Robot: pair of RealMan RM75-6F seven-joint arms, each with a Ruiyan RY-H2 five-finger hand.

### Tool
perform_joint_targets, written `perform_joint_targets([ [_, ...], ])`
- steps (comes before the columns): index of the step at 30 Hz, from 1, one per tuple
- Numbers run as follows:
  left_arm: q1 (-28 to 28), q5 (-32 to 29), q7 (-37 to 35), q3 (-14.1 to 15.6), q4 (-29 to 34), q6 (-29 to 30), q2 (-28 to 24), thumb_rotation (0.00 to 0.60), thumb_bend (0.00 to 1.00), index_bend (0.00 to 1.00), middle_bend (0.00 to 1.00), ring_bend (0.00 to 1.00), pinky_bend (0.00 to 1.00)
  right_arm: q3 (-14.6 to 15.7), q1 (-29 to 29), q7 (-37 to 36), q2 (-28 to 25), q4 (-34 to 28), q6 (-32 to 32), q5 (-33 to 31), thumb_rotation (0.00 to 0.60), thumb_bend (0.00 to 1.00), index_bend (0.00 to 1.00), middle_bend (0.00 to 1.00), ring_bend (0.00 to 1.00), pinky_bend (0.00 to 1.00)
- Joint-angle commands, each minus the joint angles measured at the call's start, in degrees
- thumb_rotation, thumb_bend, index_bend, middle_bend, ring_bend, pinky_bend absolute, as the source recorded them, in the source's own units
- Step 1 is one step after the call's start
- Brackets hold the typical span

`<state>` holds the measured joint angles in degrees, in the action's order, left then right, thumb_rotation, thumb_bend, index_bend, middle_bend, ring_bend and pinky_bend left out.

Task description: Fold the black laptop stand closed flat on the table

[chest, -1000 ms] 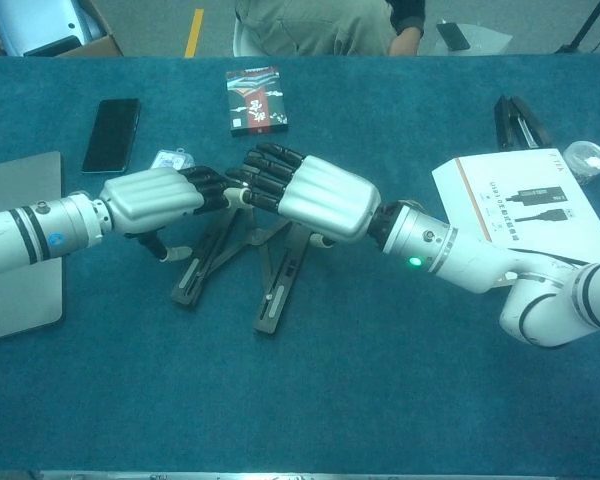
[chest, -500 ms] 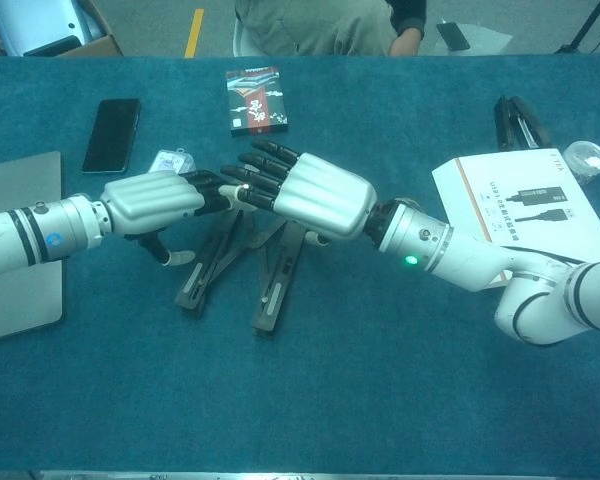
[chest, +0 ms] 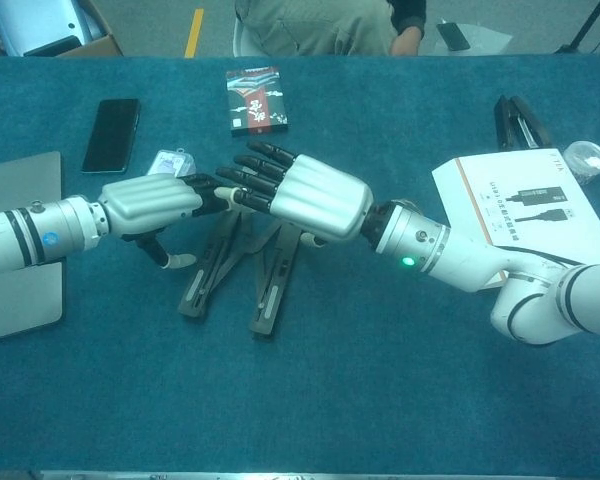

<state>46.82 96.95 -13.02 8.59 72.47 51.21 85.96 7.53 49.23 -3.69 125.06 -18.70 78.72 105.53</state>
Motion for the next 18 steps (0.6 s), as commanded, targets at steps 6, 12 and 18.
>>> perform_joint_targets([
  [6,-0.9,-1.1,6.2,-0.6,1.4,0.4,-2.0,0.6,0.34,0.0,0.0,0.0,0.0,0.3,0.1,-1.6,-2.3,-3.2,0.7,-0.1,0.6,0.0,0.0,0.0,0.0,0.0],
  [12,-2.1,-2.9,11.0,-1.4,6.7,1.5,-6.3,0.6,0.34,0.0,0.0,0.0,0.0,0.3,2.3,-7.2,-10.5,-16.0,-2.6,-0.7,0.6,0.0,0.0,0.0,0.0,0.0],
  [18,-3.9,-5.2,15.2,-3.0,13.0,4.1,-11.0,0.6,0.34,0.0,0.0,0.0,0.0,-1.2,6.0,-9.9,-20.3,-31.8,-9.8,-2.9,0.6,0.0,0.0,0.0,0.0,0.0],
])
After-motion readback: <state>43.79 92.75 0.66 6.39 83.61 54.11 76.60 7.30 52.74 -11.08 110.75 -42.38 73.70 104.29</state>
